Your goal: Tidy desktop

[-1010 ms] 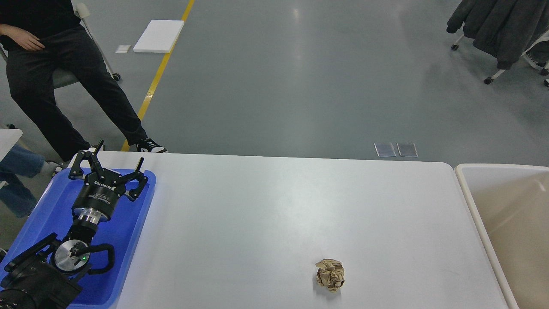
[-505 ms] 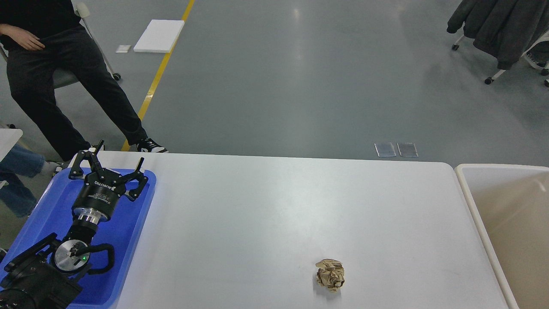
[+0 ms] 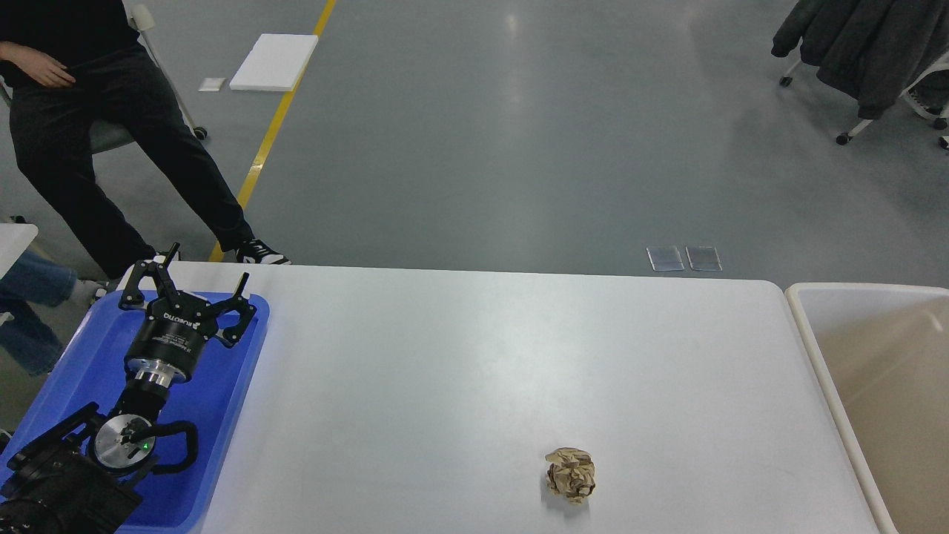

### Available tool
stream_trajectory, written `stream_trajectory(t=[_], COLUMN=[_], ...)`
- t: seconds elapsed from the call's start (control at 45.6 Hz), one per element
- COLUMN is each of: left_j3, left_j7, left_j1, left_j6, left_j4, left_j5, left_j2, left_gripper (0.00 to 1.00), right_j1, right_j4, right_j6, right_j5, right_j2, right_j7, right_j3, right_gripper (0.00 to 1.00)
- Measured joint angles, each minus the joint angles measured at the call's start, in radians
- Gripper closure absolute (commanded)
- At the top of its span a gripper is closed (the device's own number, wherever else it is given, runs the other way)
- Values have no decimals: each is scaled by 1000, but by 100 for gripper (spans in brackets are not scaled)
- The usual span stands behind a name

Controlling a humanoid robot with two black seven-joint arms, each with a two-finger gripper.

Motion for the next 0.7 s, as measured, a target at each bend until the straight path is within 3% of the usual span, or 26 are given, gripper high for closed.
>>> stream_trajectory(t=[0.702], left_j3=[0], left_j7=[0], left_j1=[0], left_j6=[0], left_j4=[0], left_j5=[0], left_j2=[0], left_gripper=[1], right_j1=[560], right_j4=[509], right_j6=[9], right_j5=[0], right_j2=[-32], right_j7=[-4], right_j3=[-460], right_gripper=[0])
